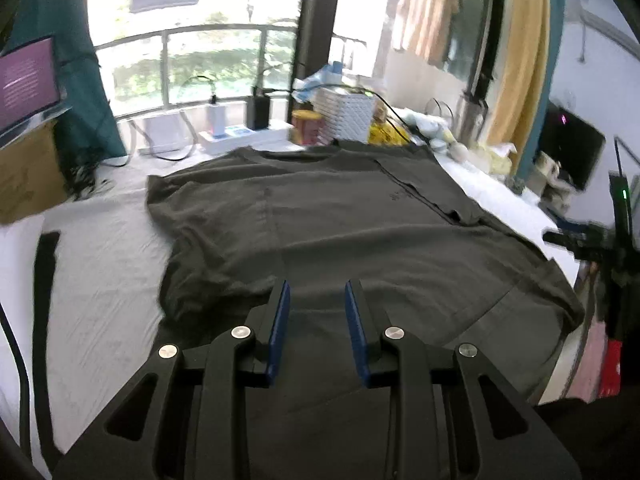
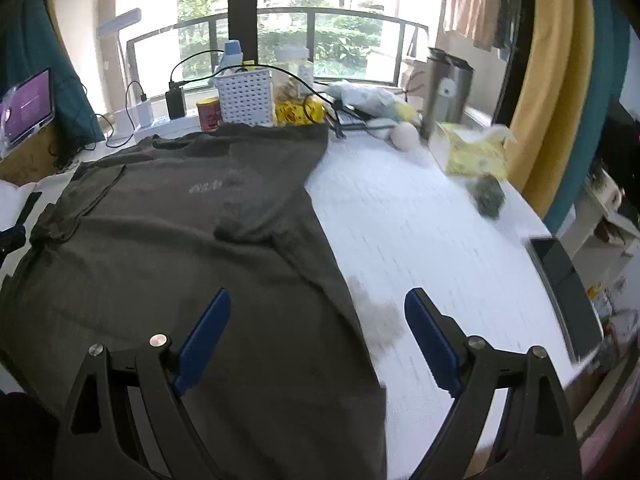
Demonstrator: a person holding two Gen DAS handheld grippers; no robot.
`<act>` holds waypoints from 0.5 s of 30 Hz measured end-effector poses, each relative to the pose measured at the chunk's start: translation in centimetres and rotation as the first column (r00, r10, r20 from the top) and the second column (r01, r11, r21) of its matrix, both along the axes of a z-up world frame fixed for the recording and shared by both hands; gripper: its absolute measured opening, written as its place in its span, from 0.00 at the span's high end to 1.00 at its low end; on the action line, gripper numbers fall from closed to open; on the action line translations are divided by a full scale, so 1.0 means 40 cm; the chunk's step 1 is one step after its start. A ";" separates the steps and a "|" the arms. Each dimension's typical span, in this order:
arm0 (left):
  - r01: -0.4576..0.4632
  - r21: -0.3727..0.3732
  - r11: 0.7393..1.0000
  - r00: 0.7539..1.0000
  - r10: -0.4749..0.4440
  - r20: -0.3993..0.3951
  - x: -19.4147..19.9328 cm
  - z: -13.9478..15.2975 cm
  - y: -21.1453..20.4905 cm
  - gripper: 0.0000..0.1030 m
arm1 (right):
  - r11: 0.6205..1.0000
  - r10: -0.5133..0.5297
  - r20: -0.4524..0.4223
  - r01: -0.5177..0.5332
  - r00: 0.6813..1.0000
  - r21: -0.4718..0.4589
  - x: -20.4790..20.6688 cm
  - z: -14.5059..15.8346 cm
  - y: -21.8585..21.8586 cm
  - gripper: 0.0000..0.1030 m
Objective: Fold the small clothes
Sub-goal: 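Fold the gripped edge inward over the shirt body and open the left tool, then grasp the dark grey shirt's hem with the right tool while the left tool grasps it too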
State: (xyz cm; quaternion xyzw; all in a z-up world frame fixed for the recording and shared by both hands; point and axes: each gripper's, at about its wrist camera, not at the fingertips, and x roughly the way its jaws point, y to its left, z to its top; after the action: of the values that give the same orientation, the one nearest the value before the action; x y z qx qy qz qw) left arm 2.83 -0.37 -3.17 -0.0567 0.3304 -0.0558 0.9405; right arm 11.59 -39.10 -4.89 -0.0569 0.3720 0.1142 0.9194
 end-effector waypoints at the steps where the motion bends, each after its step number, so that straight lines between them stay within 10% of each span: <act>1: -0.020 -0.013 1.000 1.000 0.020 0.012 -0.016 0.001 0.011 0.70 | 1.000 -0.005 -0.012 0.005 1.000 0.008 -0.012 -0.008 -0.010 0.14; 15: -0.242 0.076 0.967 0.966 0.247 -0.071 -0.172 -0.064 0.140 0.70 | 0.998 -0.030 -0.081 0.035 0.996 0.058 -0.068 -0.081 -0.077 0.14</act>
State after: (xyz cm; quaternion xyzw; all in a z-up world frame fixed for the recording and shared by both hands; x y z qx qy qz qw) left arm -4.07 5.24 -5.72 -0.0678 0.3599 0.0741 0.9276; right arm 8.88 -42.20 -8.14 -0.0189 0.4058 0.1123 0.9068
